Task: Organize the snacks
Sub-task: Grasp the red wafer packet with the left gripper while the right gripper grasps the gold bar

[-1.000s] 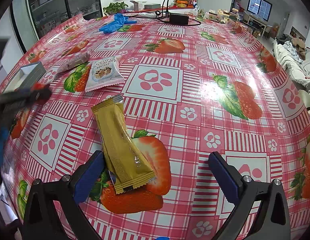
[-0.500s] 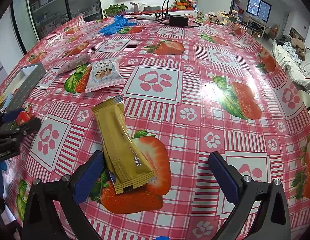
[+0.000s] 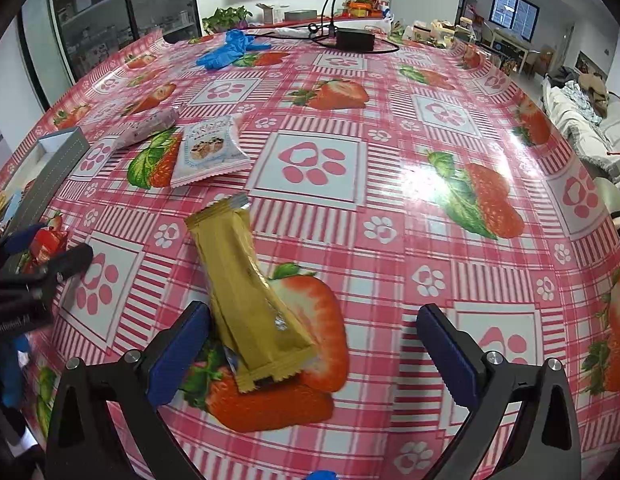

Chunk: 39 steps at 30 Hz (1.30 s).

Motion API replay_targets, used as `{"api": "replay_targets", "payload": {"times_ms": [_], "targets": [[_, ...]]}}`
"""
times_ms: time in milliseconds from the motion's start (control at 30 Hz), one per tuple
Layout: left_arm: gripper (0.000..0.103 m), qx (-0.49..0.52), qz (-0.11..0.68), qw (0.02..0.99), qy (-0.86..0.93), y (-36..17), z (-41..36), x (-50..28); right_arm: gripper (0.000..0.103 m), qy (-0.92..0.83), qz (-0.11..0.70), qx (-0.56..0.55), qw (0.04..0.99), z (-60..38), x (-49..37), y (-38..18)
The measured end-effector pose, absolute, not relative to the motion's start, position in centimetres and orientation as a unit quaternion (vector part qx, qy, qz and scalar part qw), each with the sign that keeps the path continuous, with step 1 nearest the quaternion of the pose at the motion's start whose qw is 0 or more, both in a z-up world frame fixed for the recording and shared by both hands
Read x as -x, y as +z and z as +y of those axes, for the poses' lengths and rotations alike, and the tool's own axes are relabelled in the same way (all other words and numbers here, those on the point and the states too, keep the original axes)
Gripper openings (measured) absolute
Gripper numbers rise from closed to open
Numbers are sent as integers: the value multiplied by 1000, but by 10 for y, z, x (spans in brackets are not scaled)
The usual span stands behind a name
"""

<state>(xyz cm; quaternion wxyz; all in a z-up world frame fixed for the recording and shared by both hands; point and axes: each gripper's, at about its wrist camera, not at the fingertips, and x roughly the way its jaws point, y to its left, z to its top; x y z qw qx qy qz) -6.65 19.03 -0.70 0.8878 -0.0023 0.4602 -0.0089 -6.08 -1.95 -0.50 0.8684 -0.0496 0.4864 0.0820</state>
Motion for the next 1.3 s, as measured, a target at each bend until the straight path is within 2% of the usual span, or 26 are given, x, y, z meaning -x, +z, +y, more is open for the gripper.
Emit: {"api": "replay_targets", "payload": {"times_ms": [933, 1167, 1200, 1233, 1267, 1300], "targets": [[102, 3, 459, 889, -9, -7, 191, 67, 103, 99, 465, 55, 878, -4, 55, -7], [102, 3, 461, 887, -9, -7, 191, 67, 102, 97, 512, 64, 851, 3, 39, -5], [98, 4, 464, 886, -9, -7, 191, 67, 100, 99, 519, 65, 847, 4, 36, -5], [94, 3, 465, 885, -11, -5, 190, 68, 94, 102, 523, 68, 843, 6, 35, -3], [81, 2, 465, 885, -15, -3, 189, 69, 85, 107, 525, 71, 841, 8, 35, -2], [63, 0, 464, 886, -21, 1, 187, 71, 78, 116, 526, 77, 839, 12, 35, 1]]}}
